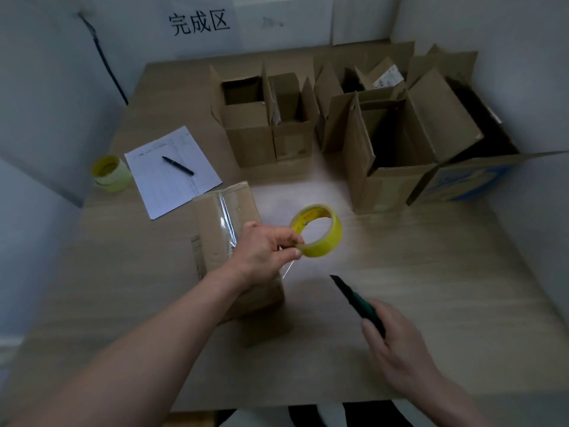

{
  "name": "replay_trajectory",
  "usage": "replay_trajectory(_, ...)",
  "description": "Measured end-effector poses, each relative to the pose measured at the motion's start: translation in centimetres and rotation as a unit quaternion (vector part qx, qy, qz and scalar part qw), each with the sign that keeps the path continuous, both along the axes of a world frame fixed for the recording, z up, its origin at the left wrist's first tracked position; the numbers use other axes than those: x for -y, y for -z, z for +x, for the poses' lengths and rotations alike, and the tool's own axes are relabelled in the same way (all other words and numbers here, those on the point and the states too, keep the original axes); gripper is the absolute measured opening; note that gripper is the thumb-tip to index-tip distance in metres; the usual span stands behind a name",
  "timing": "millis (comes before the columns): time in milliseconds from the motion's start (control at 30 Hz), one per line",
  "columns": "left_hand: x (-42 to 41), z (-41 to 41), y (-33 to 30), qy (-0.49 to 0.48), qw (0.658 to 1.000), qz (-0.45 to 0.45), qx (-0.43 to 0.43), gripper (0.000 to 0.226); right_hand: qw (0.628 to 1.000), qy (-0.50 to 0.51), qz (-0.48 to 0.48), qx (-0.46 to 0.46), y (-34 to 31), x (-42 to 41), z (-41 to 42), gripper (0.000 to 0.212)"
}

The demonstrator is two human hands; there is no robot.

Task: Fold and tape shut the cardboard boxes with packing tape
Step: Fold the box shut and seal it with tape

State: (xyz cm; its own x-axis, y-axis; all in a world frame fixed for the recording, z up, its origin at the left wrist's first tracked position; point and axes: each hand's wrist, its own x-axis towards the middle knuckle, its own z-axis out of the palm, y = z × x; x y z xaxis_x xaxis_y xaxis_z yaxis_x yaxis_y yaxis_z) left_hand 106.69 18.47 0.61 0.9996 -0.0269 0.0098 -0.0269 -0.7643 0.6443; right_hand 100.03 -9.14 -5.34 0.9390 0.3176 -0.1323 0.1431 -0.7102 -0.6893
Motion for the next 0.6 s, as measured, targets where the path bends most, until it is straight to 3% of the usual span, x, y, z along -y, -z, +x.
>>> replay_trajectory(133, 0.0, 0.0, 0.0, -0.002, 1.0, 0.001, -0.008, 0.012, 0.995, -0.048, 0.08, 0.021, -3.2, -3.9, -1.5, 0.028)
replay_trajectory(400, 0.1, -0.1, -0.4, -0.001, 1.0, -0.003, -0.01, 0.012, 0.998, -0.047, 0.039, 0.018, -3.7, -6.5, -1.7, 0.025)
replay_trajectory(600, 0.2, -0.2, -0.4, 0.001, 1.0, -0.002, -0.003, 0.011, 0.99, -0.052, -0.133, -0.02, -1.8, -7.1, -0.9, 0.026)
